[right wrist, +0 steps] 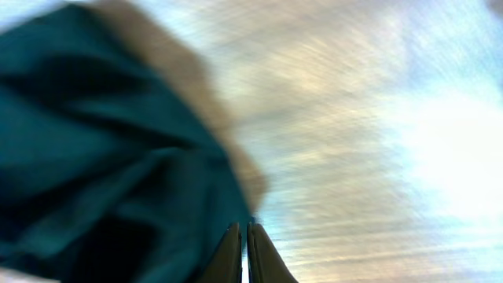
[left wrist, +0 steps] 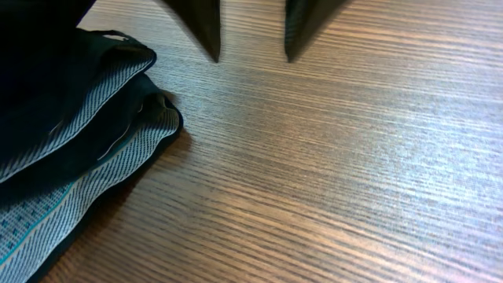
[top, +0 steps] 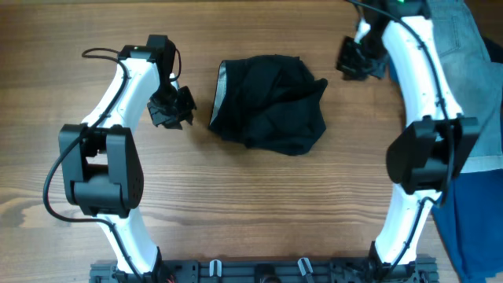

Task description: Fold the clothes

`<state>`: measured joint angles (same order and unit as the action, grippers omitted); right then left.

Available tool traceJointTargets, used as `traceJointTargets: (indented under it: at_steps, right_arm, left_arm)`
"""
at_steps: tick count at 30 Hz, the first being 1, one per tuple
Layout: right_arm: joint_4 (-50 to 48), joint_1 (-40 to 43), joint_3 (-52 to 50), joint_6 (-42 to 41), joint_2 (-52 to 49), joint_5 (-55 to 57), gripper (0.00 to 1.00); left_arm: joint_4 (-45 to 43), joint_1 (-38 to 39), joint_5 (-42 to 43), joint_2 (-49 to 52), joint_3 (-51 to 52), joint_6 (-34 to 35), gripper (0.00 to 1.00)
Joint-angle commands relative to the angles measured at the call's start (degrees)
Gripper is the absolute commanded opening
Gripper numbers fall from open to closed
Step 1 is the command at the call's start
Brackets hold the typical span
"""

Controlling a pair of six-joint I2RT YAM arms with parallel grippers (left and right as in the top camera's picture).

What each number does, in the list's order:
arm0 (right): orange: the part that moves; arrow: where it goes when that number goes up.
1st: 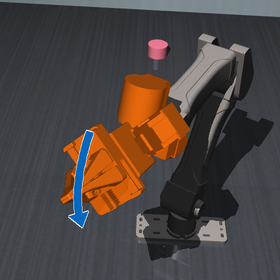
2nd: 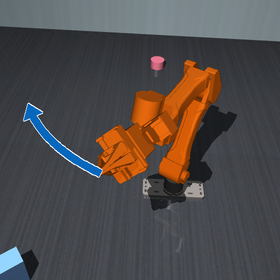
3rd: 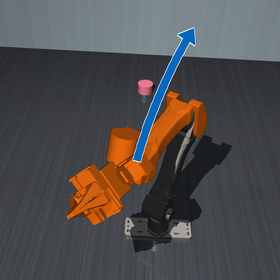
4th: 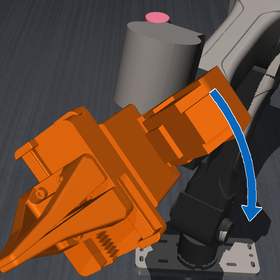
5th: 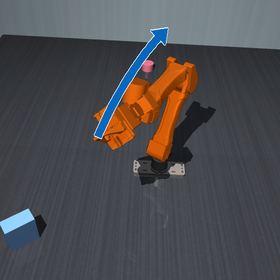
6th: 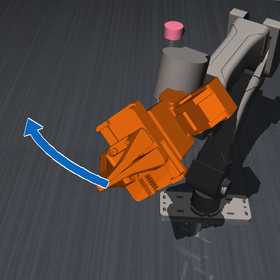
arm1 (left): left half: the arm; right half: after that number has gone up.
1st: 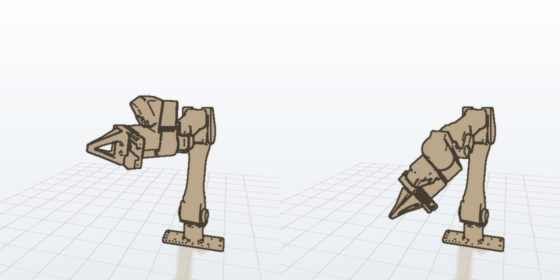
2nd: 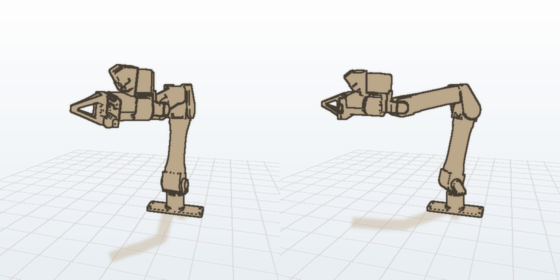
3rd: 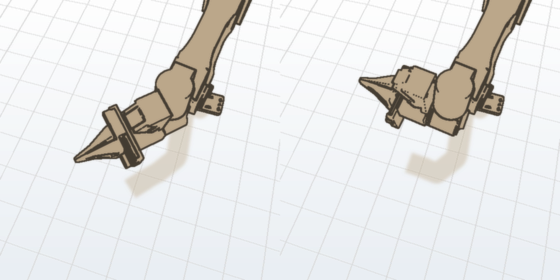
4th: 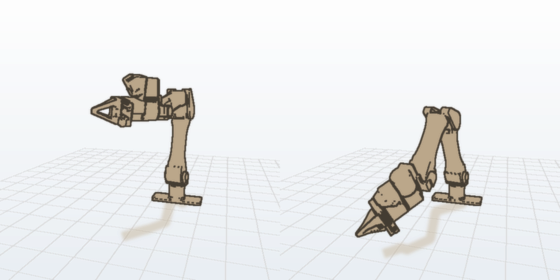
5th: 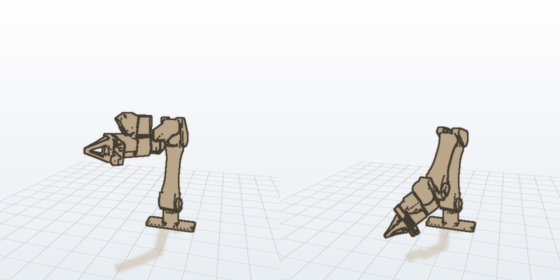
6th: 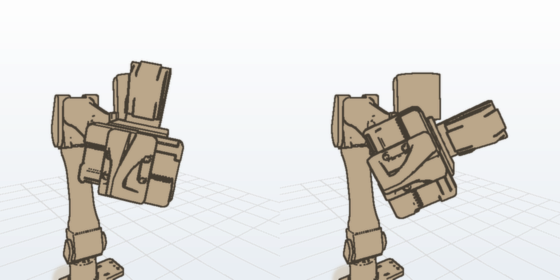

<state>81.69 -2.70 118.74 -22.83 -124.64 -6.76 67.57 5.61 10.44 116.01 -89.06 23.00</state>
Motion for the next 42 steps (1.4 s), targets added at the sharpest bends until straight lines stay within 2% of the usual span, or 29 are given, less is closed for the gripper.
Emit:
traceJointTargets:
  at_steps: [1,4,7,8,9,10,11,12,14,15,20,25,29,31,33,34,35,37,39,42]
  right_arm:
    - [-2.7,1.9,-7.5,-0.7,-1.4,-0.4,0.04]
    - [-10.0,1.6,-13.8,5.2,-1.7,-9.2,0.04]
    - [-15.1,-0.5,-16.3,6.2,-1.7,-12.0,0.05]
    - [-16.1,-1.7,-16.3,6.2,-1.7,-12.0,0.21]
    - [-16.8,-2.8,-16.3,6.2,-1.7,-12.0,0.31]
    - [-17.6,-4.0,-16.3,6.3,-1.7,-12.4,0.57]
    - [-18.1,-5.0,-16.3,6.3,-1.7,-12.6,0.69]
    - [-18.5,-6.2,-16.3,6.3,-1.7,-12.6,0.79]
    - [-18.8,-8.3,-15.8,6.3,-1.7,-12.6,0.85]
    - [-18.8,-9.1,-15.4,6.4,-1.7,-12.6,0.85]
    - [-18.8,-11.6,-12.7,6.1,-0.5,-12.6,0.84]
    - [-18.6,-11.7,-9.0,6.4,2.1,-12.6,0.89]
    - [-18.4,-13.1,-6.1,18.4,4.0,-20.0,0.91]
    - [-17.0,-15.3,-6.0,19.2,4.5,-20.8,0.91]
    - [-17.3,-16.5,-6.0,17.5,4.6,-19.1,0.82]
    - [-18.1,-16.9,-5.8,18.0,4.8,-19.1,0.70]
    - [-18.8,-17.1,-5.4,18.3,4.9,-19.1,0.67]
    - [-19.8,-17.1,-2.3,17.0,5.3,-19.2,0.77]
    - [-19.8,-17.2,1.1,16.4,5.3,-19.1,0.84]
    - [-19.7,-17.2,2.5,15.8,5.3,-19.1,0.92]
  left_arm:
    - [0.2,-0.3,0.7,-1.6,0.1,0.0,0.29]
    - [0.6,-0.3,2.3,-1.6,0.1,0.0,0.28]
    - [0.8,-0.3,2.4,-1.6,0.1,0.0,0.29]
    - [1.0,-0.3,2.4,-1.6,0.1,0.0,0.29]
    - [1.1,-0.3,2.4,-1.6,0.1,0.0,0.33]
    - [1.2,-0.3,2.4,-1.6,0.1,0.0,0.35]
    - [1.3,-0.3,2.4,-1.6,0.1,0.0,0.35]
    - [1.4,-0.3,2.4,-1.6,0.1,0.0,0.35]
    - [1.3,-0.3,2.4,-1.6,0.1,0.0,0.38]
    - [1.3,-0.3,2.4,-1.6,0.1,0.0,0.43]
    - [1.5,-0.3,2.4,-1.6,0.1,0.0,0.43]
    - [1.5,-0.3,2.4,-1.6,0.1,0.0,0.46]
    - [1.4,-0.3,2.4,-1.6,0.1,0.0,0.46]
    - [1.2,-0.3,2.4,-1.6,0.1,-0.1,0.44]
    - [0.9,-0.3,2.4,-1.6,0.1,0.0,0.35]
    - [0.7,-0.3,2.4,-1.6,0.1,0.0,0.27]
    - [0.4,-0.3,2.4,-1.6,0.1,0.0,0.25]
    - [0.2,-0.3,2.4,-1.6,0.1,0.0,0.26]
    - [0.2,-0.3,2.4,-1.6,0.1,0.0,0.34]
    - [0.2,-0.3,2.4,-1.6,0.1,0.0,0.33]
